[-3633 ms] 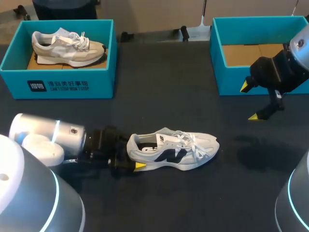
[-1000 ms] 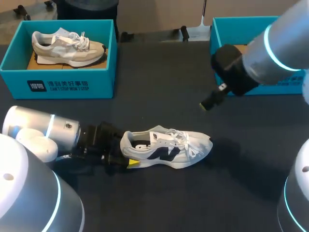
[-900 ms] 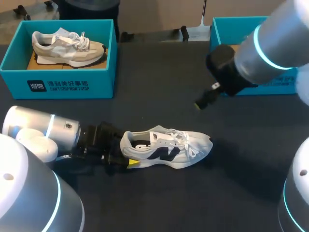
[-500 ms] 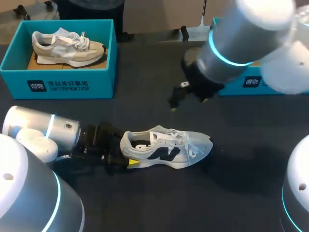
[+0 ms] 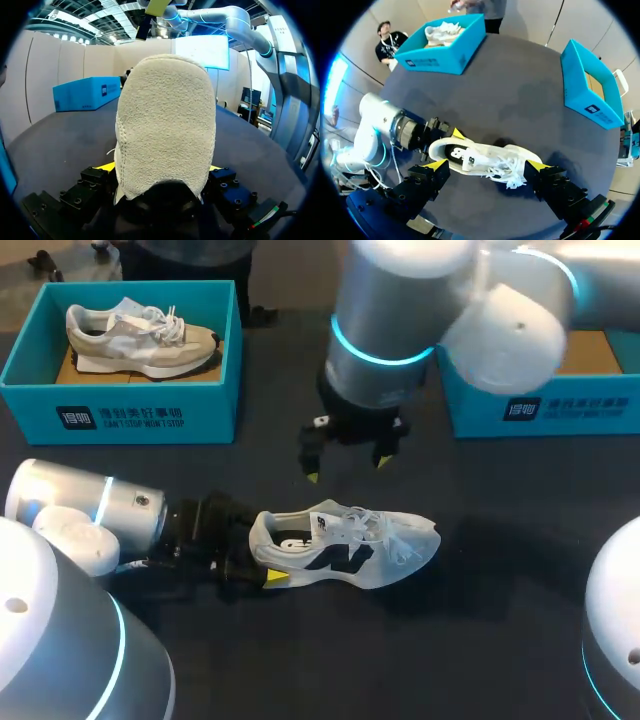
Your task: Take the shoe out of the shoebox, open the shoe tongue, remove and reinsert the insole, then place the shoe into the shoebox
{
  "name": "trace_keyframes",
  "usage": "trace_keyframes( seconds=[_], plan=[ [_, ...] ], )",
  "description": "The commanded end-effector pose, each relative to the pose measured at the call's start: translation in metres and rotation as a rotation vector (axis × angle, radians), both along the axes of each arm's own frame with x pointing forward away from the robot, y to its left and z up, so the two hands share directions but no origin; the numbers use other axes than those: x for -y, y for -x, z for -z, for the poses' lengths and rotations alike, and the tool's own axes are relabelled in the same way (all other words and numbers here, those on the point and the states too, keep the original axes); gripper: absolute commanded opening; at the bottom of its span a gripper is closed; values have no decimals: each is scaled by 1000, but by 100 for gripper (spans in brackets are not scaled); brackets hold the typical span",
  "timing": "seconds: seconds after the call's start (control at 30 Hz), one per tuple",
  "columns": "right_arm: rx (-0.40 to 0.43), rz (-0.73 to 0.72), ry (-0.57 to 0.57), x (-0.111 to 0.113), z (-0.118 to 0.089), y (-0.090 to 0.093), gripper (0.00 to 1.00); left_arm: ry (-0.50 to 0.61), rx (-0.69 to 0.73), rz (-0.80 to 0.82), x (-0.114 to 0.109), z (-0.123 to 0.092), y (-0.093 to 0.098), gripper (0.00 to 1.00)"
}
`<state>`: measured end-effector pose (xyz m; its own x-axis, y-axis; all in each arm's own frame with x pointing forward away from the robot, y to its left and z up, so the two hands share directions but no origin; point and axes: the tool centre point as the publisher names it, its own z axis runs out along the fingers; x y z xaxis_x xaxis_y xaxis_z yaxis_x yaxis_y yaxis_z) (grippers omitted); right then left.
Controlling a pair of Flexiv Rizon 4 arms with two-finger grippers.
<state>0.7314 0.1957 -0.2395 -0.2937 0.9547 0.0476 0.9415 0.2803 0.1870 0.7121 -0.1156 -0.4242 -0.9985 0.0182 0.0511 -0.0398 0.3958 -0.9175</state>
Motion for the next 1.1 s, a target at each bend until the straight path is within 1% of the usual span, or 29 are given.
trace_keyframes(
  seconds=[0.03, 0.43, 0.47, 0.5, 0.53, 0.57, 0.6, 0.67, 0.7, 0.73, 0.87, 1.1],
  plan=[
    [-19, 27, 166, -12, 0, -4, 100, -2, -1, 1, -1, -1, 0, 0],
    [-19, 27, 166, -12, 0, -4, 100, -2, -1, 1, -1, -1, 0, 0],
    [0, 96, 132, -9, 6, -2, 100, -2, -1, 1, -1, -1, 0, 0],
    [-17, 141, 161, -8, 10, 0, 100, -2, -1, 1, -1, -1, 0, 0],
    [-3, 184, 128, -7, 14, 3, 100, -2, -1, 1, -1, -1, 0, 0],
    [7, 220, 125, -5, 15, 4, 100, -2, -1, 1, -1, -1, 0, 0],
    [-20, 251, 161, -4, 17, 7, 100, -2, -1, 1, -1, -1, 0, 0],
    [-31, 321, 193, -2, 22, 13, 100, -2, -1, 1, -1, -1, 0, 0],
    [-37, 329, 201, -2, 25, 16, 100, -2, -1, 1, -1, -1, 0, 0],
    [-28, 348, 183, -2, 28, 18, 100, -2, -1, 1, -1, -1, 0, 0],
    [-50, 367, 188, -1, 39, 26, 100, -2, -1, 1, -1, -1, 0, 0],
    [-53, 337, 212, -22, 50, 31, 100, -2, -1, 1, -1, -1, 0, 0]
  ],
)
